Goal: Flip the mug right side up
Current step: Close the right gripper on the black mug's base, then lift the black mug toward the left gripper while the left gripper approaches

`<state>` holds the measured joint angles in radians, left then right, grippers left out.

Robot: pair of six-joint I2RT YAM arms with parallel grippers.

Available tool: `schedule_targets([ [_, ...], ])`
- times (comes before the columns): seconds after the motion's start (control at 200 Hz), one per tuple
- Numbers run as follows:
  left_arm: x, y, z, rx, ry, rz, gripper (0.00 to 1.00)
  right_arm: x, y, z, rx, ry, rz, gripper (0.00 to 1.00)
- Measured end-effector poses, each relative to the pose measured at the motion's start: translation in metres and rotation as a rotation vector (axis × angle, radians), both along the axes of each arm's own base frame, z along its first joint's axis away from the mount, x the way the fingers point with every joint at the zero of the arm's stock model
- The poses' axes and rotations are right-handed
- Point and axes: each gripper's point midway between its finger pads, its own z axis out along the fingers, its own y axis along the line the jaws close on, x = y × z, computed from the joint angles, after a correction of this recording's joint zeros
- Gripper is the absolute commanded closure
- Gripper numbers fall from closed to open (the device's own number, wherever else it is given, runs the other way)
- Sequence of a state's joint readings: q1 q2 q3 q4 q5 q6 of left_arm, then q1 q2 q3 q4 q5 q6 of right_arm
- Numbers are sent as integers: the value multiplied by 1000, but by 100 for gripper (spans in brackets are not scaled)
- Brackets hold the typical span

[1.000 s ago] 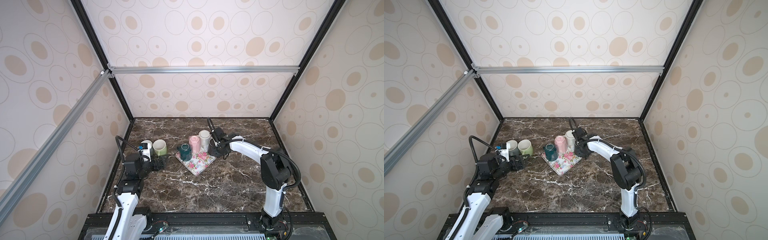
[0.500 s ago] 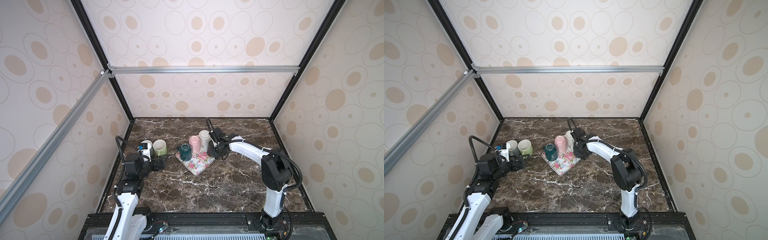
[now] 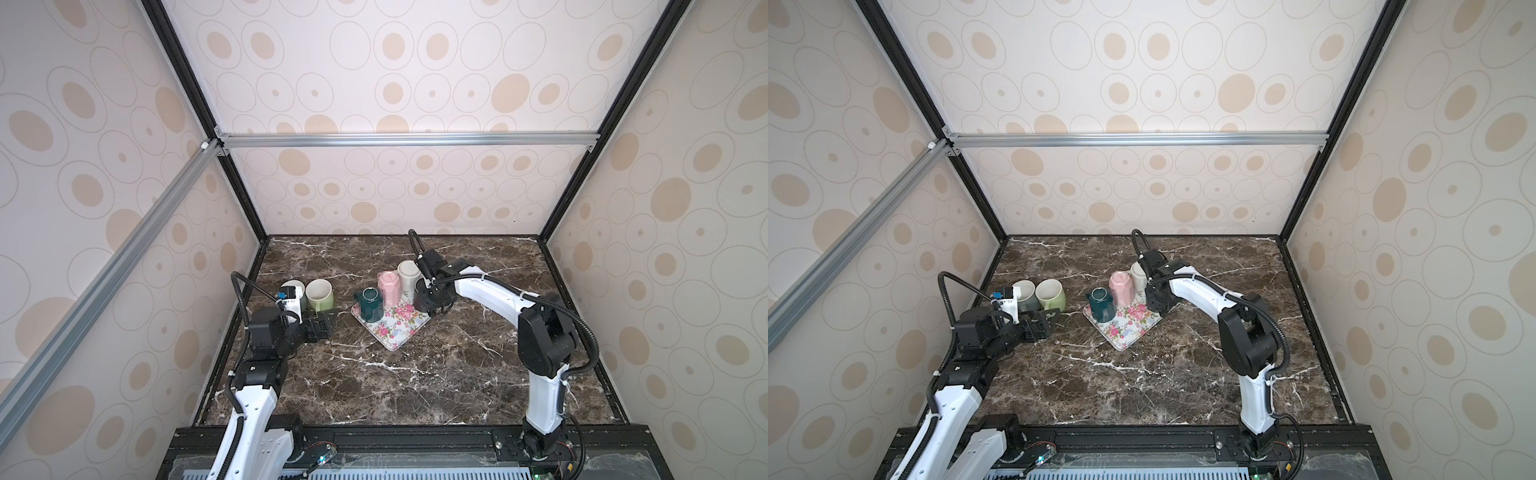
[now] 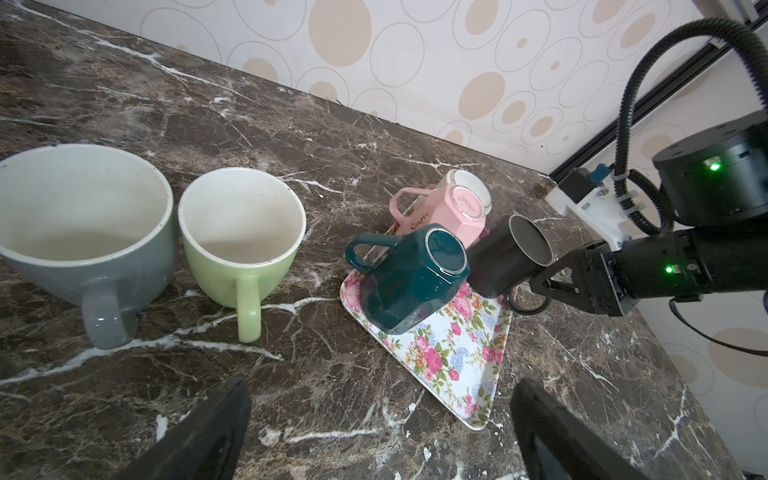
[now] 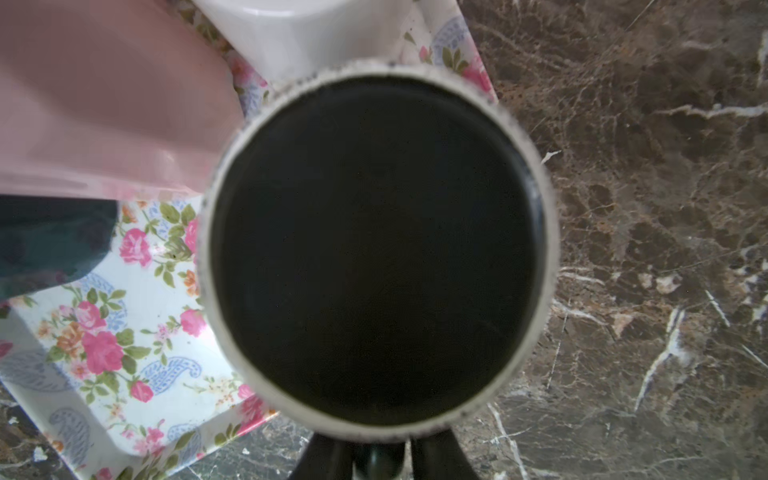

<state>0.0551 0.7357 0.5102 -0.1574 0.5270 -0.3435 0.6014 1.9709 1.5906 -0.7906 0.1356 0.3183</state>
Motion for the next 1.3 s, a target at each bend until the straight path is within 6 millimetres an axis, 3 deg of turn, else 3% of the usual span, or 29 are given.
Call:
schedule_targets([
  [0.255, 0, 0, 1, -1, -2, -2, 2, 0, -1, -2, -12, 8, 2, 82],
  [0.365, 0, 0, 1, -1, -4, -3, 2, 2, -1, -2, -23, 6, 3, 90],
  [0.77, 0, -1, 1, -3, -6, -6, 2, 3, -1, -2, -21, 2, 6, 100],
  [1.3, 0, -3, 1, -13, -7, -18, 2, -24, -4, -3, 99, -14, -27, 100],
])
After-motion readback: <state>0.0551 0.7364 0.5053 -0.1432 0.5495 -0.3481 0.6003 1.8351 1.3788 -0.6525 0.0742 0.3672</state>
